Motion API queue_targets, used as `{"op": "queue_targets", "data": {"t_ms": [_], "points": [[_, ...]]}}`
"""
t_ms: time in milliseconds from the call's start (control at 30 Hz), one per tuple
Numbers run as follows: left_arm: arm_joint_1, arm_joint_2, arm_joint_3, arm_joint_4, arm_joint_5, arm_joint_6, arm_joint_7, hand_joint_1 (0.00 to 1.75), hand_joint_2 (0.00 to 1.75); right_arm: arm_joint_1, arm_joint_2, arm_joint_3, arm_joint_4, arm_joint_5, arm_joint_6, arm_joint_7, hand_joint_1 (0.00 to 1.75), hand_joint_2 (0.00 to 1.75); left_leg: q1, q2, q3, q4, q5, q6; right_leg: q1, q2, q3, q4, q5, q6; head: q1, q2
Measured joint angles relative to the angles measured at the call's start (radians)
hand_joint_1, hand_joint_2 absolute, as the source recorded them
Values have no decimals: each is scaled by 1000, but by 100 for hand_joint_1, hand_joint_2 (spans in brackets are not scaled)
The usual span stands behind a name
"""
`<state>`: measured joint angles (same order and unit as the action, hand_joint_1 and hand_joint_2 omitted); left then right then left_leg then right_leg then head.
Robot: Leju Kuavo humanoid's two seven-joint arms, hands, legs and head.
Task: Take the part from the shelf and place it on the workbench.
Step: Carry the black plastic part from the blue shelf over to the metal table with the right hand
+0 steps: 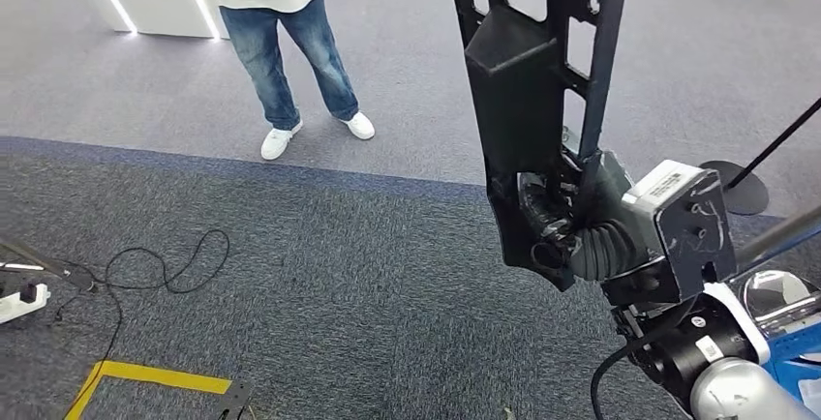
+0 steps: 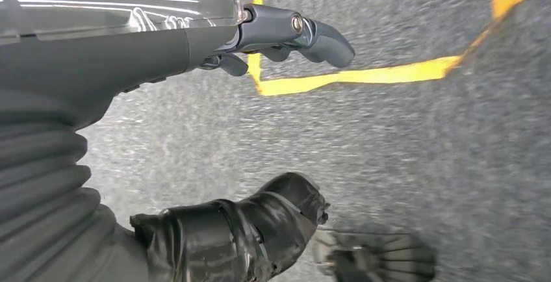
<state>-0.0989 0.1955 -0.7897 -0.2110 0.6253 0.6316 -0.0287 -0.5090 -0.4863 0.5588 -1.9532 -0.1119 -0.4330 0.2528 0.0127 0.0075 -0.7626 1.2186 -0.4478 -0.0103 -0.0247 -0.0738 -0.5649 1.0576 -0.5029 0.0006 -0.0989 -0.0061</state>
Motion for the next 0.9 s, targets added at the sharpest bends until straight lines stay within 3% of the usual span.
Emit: {"op": "queue_targets", "data": {"t_ms": [67,100,133,200,233,300,333,367,433,467,533,600,667,733,800,867,900], "points": [[-2,4,-7,0,-7,7,-13,0,175,-17,9,7,0,6,-2,1,175,175,-10,34,64,-120,45,7,4,-23,12,-2,-11,9,1,0],[-3,7,-9,0,-6,15,-30,0,175,-25,13,11,1,8,-4,2,175,175,-16,44,80,-152,50,13,6,-33,16,-5,-15,14,2,0],[-5,9,-10,0,-4,24,-49,0,175,-31,16,14,1,9,-5,3,175,175,-21,46,84,-162,45,19,8,-40,19,-8,-16,19,3,0],[-4,15,-11,0,2,44,-99,0,175,-37,25,22,2,14,-7,3,175,175,-24,25,86,-170,45,31,8,-57,29,-19,-19,29,4,0],[-2,18,-11,0,3,53,-122,0,175,-39,29,27,2,18,-8,0,175,175,-23,14,92,-178,46,37,5,-45,32,-17,-24,35,4,0],[-1,23,-11,0,-3,64,-153,0,175,-43,33,36,1,32,-9,-11,175,175,-19,-10,107,-193,46,51,1,9,9,39,-57,39,7,0],[-2,23,-11,0,-7,67,-158,0,175,-44,34,39,1,39,-10,-16,175,175,-18,-21,113,-197,45,58,1,44,-24,99,-83,38,9,0],[-5,23,-11,0,-11,68,-160,0,175,-42,34,42,1,44,-11,-21,175,175,-19,-32,116,-197,43,63,3,61,-68,171,-107,35,9,0],[-7,23,-12,0,-18,69,-164,0,175,-35,34,45,1,50,-15,-23,175,175,-21,-58,121,-196,39,68,7,72,-139,264,-119,31,10,0],[-6,23,-12,0,-22,69,-166,0,175,-31,34,46,1,53,-17,-23,175,175,-22,-73,124,-194,36,68,8,74,-153,264,-98,28,10,0],[-4,22,-13,0,-14,46,-186,0,175,-27,35,46,0,57,-20,-22,175,175,-22,-102,132,-190,28,66,8,89,-128,165,-16,23,10,0],[-2,17,-12,0,47,-36,-268,0,175,-21,35,46,-3,49,-24,-30,175,175,-21,-129,132,-181,20,58,5,143,-86,45,47,18,10,0],[1,14,-3,0,116,-123,-370,0,175,-7,35,44,-7,36,-30,-44,175,175,-16,-153,125,-177,17,46,5,170,-69,-1,58,16,11,0],[5,10,9,0,134,-154,-407,0,175,0,38,43,-9,28,-33,-49,175,175,-11,-169,121,-182,19,33,9,145,-61,-8,60,7,12,0],[8,4,15,0,126,-158,-389,0,175,2,43,42,-11,26,-37,-49,175,175,-14,-124,111,-160,4,21,8,118,-47,-20,61,-6,8,0],[6,1,16,0,115,-158,-347,0,175,12,46,37,-16,25,-45,-50,175,175,-16,-50,67,-67,-41,12,11,91,-34,-28,59,-14,3,0],[5,-1,16,0,113,-158,-323,0,175,24,45,33,-20,23,-51,-50,175,175,-13,-31,33,-4,-67,8,13,76,-30,-29,56,-17,2,0]]}}
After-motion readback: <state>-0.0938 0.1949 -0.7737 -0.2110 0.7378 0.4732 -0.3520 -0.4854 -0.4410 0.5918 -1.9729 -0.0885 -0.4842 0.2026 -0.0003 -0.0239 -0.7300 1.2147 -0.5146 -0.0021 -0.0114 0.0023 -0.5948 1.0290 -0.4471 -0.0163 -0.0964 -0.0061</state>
